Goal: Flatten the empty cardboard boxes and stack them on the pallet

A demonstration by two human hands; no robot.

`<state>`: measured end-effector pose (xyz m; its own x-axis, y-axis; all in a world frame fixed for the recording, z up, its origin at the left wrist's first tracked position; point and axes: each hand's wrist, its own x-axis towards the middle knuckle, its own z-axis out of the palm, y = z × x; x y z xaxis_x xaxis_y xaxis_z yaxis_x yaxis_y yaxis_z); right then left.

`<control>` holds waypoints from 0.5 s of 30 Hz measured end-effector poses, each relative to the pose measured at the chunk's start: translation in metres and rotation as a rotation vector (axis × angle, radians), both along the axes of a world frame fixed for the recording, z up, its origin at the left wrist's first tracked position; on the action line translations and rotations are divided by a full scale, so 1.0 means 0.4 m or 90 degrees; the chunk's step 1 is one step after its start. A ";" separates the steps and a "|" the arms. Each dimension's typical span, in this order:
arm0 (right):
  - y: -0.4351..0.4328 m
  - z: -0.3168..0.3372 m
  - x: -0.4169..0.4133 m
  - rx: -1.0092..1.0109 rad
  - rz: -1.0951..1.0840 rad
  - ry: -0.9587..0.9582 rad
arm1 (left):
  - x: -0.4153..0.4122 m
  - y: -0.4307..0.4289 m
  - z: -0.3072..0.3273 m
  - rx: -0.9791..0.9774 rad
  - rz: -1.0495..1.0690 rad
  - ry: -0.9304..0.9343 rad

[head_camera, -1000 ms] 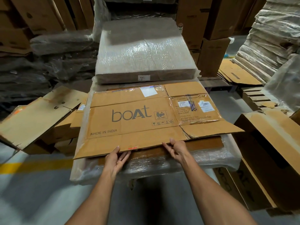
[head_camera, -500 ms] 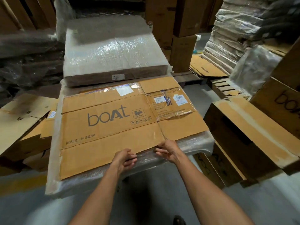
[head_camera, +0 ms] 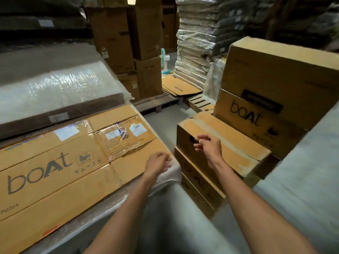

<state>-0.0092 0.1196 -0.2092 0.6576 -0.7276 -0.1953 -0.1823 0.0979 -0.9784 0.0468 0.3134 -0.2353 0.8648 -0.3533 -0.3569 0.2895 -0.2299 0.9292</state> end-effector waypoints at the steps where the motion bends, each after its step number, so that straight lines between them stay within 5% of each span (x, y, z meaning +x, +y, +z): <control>1: -0.088 0.013 -0.015 -0.019 -0.016 -0.016 | -0.019 -0.092 0.020 -0.003 -0.022 -0.030; 15: -1.160 0.249 -0.369 -0.108 -0.150 -0.197 | -0.373 -1.238 0.318 -0.105 -0.020 -0.236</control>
<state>-0.1568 -0.3445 -0.1095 0.4789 -0.8696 0.1201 0.1304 -0.0648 -0.9893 -0.1023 -0.1819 -0.1080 0.9122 -0.4078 0.0405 -0.0764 -0.0723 0.9944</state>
